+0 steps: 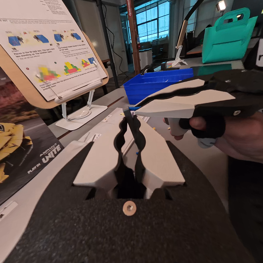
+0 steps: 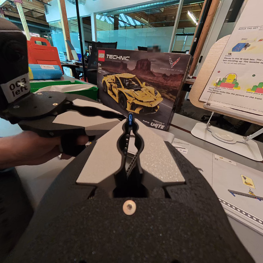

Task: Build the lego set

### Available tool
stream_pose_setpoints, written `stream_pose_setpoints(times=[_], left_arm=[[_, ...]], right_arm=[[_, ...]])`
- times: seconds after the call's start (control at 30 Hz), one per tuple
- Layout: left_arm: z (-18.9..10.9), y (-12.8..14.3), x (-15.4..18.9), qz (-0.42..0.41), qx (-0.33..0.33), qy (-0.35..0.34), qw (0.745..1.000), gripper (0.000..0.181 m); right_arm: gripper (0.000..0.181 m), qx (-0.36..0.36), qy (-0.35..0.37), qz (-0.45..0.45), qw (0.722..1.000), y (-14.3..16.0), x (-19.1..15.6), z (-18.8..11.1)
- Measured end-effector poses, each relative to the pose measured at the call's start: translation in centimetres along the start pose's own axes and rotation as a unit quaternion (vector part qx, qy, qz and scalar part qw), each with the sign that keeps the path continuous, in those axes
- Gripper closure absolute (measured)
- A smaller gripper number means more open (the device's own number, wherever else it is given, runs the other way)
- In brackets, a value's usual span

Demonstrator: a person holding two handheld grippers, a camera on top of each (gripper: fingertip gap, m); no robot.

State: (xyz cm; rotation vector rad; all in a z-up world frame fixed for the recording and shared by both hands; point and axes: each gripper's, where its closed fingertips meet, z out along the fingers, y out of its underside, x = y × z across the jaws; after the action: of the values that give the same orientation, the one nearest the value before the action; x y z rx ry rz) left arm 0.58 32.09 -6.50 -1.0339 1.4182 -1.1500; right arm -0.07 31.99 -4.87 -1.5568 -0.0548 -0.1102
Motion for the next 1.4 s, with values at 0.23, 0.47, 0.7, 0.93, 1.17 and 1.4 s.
stream_pose_setpoints(times=[0.23, 0.47, 0.7, 0.93, 1.17, 1.4], left_arm=[[-0.1, 0.1, -0.2, 0.076, -0.011, -0.031, 0.997, 0.174], [-0.3, 0.0, -0.4, 0.159, -0.02, -0.055, 0.986, 0.173], [-0.4, 0.0, -0.2, 0.209, -0.028, -0.056, 0.976, 0.173], [-0.7, 0.6, -0.8, 0.321, -0.058, -0.069, 0.943, 0.174], [-0.5, 0.9, -0.7, 0.225, -0.064, -0.042, 0.971, 0.174], [-0.3, 1.5, -0.8, 0.246, -0.083, -0.05, 0.964, 0.173]], right_arm=[[0.178, 0.0, -0.006, 0.012, 1.0, 0.1, -0.1, 0.0], [0.178, 0.008, -0.036, 0.069, 0.997, 0.2, -0.2, -0.1], [0.178, -0.024, 0.008, -0.095, 0.995, 0.3, 0.0, -0.2], [0.178, -0.11, -0.052, -0.077, 0.99, 1.0, -0.5, -0.3], [0.178, -0.11, -0.036, -0.076, 0.99, 1.1, -0.3, 0.1], [0.178, -0.11, -0.018, -0.026, 0.993, 1.7, -0.1, 0.3]])
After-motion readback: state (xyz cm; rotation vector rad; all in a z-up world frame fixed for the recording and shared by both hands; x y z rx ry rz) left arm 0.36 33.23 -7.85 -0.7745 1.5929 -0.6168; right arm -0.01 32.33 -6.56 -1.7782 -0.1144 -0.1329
